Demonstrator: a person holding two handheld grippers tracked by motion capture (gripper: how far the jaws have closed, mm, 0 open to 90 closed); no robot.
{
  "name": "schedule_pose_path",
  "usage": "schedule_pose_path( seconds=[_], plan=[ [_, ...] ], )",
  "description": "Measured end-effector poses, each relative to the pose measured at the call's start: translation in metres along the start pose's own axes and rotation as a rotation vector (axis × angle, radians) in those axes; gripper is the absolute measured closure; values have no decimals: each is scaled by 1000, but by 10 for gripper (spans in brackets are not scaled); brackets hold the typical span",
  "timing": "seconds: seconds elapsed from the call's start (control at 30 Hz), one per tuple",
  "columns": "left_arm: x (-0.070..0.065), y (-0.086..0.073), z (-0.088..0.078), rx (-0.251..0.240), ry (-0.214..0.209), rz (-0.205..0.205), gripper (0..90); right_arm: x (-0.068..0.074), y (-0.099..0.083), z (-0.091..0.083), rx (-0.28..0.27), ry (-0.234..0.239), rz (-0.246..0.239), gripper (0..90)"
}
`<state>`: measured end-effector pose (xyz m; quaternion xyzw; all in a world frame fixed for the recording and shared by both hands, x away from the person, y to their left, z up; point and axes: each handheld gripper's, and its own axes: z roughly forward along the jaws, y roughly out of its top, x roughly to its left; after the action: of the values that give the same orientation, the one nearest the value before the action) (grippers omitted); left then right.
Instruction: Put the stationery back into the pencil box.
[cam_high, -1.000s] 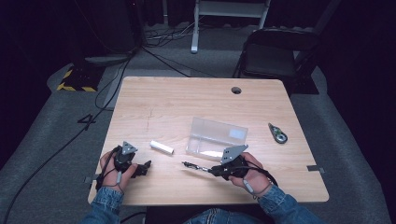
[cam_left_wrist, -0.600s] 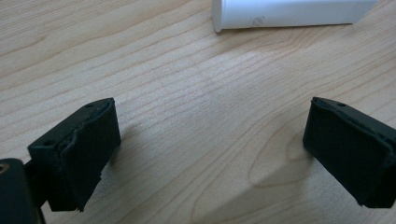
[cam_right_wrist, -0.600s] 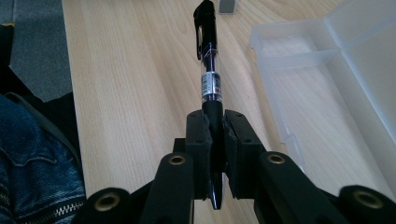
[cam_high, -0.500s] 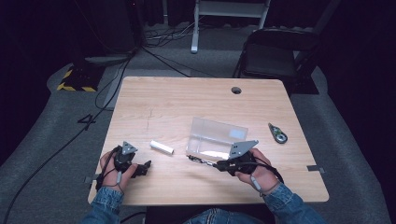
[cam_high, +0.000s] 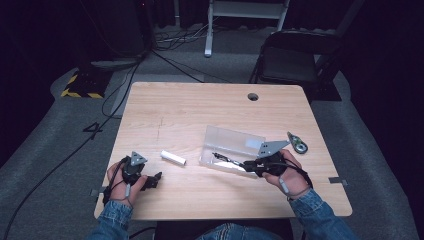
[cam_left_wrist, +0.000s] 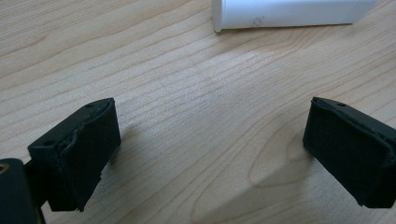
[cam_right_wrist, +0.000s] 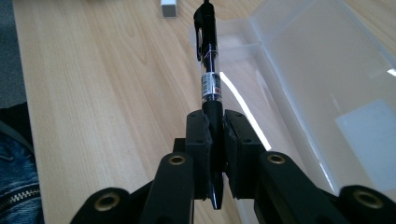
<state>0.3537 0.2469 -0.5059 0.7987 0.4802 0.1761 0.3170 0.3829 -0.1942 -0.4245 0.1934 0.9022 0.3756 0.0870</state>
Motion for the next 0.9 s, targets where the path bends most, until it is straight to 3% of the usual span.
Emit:
schedule_pose_path(
  seconds=[0.23, 0.47, 0.9],
  plan=[
    [0, 0, 0, -1, 2, -1, 44, -16, -4, 3, 18, -22, 28, 813],
    [0, 0, 0, -1, 3, 0, 44, -30, -2, 15, 60, -37, 25, 813],
    [0, 0, 0, 0, 1, -2, 43, -37, -5, 37, 133, -35, 35, 813]
  ],
)
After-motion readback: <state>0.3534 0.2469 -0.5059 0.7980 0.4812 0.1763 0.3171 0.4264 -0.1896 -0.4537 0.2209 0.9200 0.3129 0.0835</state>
